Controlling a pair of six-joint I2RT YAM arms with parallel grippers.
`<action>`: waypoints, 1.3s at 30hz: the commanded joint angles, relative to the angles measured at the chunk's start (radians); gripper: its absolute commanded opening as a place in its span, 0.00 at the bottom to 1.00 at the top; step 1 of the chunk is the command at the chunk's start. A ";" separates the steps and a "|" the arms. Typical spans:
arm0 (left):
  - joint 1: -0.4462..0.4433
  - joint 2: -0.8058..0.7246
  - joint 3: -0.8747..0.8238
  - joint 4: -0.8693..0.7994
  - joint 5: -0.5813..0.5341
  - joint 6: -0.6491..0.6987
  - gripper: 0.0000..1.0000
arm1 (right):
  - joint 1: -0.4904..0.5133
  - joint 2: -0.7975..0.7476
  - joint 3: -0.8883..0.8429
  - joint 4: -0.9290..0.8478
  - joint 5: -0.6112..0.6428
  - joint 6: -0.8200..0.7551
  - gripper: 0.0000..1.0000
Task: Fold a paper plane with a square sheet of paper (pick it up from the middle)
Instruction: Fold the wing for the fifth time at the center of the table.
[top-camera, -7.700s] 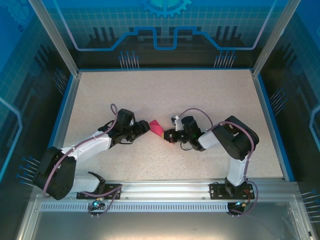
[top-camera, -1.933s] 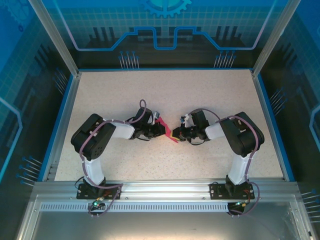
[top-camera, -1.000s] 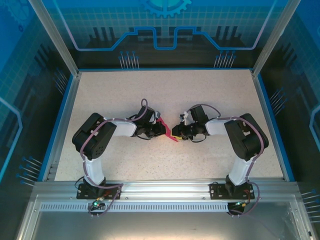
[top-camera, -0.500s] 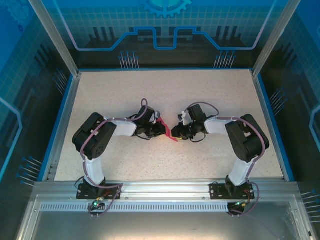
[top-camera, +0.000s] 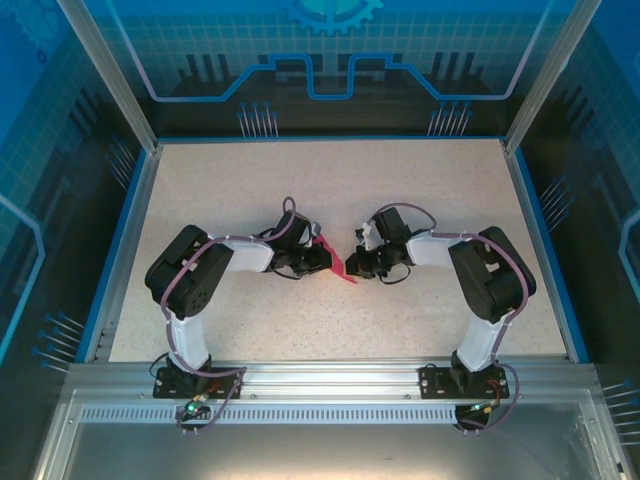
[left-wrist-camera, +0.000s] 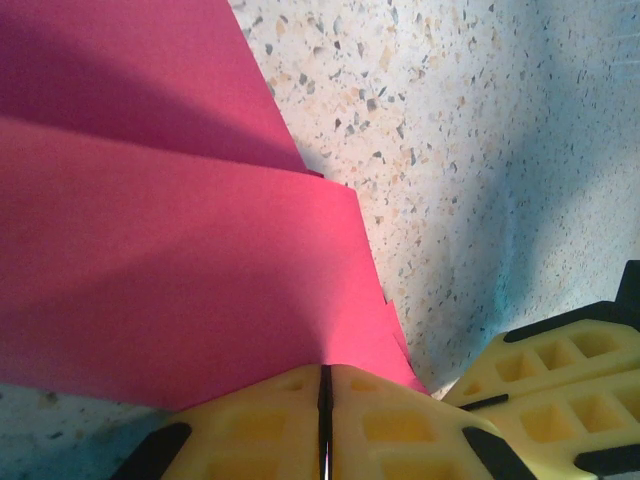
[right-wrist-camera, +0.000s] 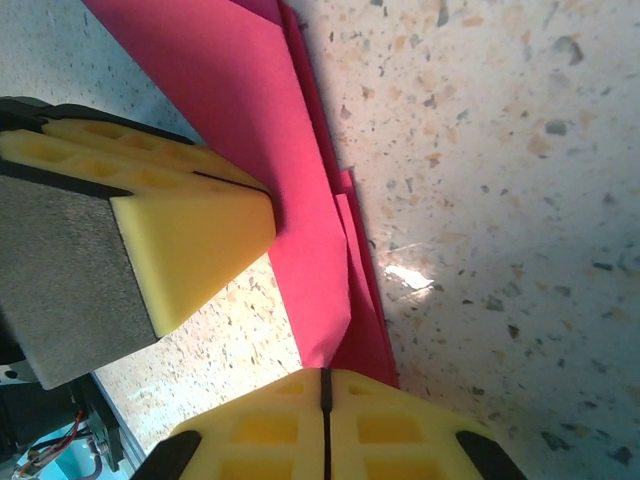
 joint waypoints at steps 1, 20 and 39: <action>-0.005 0.072 -0.011 -0.093 -0.059 0.026 0.08 | 0.011 0.029 -0.025 -0.028 0.010 -0.008 0.05; -0.005 0.072 -0.006 -0.100 -0.060 0.027 0.08 | 0.010 -0.023 -0.038 -0.072 -0.022 -0.024 0.13; -0.004 0.073 -0.006 -0.106 -0.062 0.031 0.08 | 0.011 -0.050 -0.068 -0.112 0.002 -0.038 0.09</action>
